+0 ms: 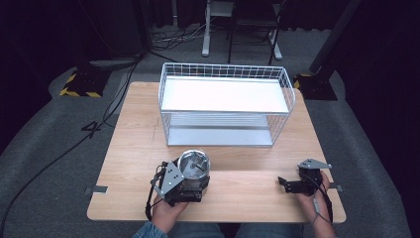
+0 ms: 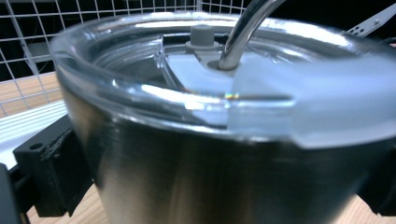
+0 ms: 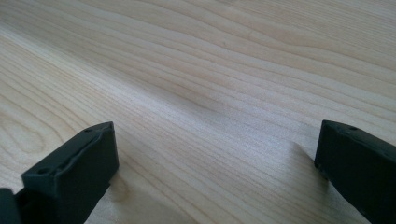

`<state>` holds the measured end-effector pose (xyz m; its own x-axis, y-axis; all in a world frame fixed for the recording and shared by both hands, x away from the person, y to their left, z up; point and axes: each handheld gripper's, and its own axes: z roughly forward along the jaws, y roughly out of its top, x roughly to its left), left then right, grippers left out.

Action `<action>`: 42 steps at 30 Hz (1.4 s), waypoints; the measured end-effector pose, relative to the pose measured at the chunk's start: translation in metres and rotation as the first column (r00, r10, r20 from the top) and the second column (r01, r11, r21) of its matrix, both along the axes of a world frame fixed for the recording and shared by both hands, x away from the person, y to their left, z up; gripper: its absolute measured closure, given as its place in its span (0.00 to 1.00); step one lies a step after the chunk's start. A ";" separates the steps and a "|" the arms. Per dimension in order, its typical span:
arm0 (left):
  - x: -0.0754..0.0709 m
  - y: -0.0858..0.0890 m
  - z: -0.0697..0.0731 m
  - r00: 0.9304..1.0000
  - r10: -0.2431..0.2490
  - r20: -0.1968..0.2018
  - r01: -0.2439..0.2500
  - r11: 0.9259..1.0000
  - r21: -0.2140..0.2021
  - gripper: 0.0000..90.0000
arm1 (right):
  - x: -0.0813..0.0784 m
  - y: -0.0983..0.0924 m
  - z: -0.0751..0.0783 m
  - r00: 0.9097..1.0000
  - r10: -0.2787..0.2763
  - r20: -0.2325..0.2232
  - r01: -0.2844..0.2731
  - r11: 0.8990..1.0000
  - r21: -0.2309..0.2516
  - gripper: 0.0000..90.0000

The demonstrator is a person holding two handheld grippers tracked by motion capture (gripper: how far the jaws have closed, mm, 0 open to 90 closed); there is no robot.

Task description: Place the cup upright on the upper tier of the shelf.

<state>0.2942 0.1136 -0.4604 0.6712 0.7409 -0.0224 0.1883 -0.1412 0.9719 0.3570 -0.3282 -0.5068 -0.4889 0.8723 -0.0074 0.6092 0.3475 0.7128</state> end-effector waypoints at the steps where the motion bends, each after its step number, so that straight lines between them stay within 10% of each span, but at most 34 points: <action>1: 0.000 -0.001 -0.002 1.000 0.008 -0.001 -0.008 1.000 0.000 0.00 | 0.000 0.000 0.000 1.000 0.000 0.000 0.000 1.000 0.000 0.00; 30: 0.000 -0.005 -0.007 1.000 0.007 -0.001 -0.007 1.000 0.001 0.04 | 0.000 0.000 0.000 1.000 0.000 0.001 0.000 1.000 0.000 0.00; 42: -0.005 -0.008 0.021 1.000 -0.026 -0.013 0.027 0.999 0.023 0.05 | 0.000 0.000 0.000 1.000 0.000 0.001 0.000 1.000 0.000 0.00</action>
<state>0.2889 0.1053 -0.4391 0.6903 0.7234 -0.0141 0.1965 -0.1687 0.9659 0.3565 -0.3282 -0.5068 -0.4891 0.8722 -0.0076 0.6085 0.3475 0.7134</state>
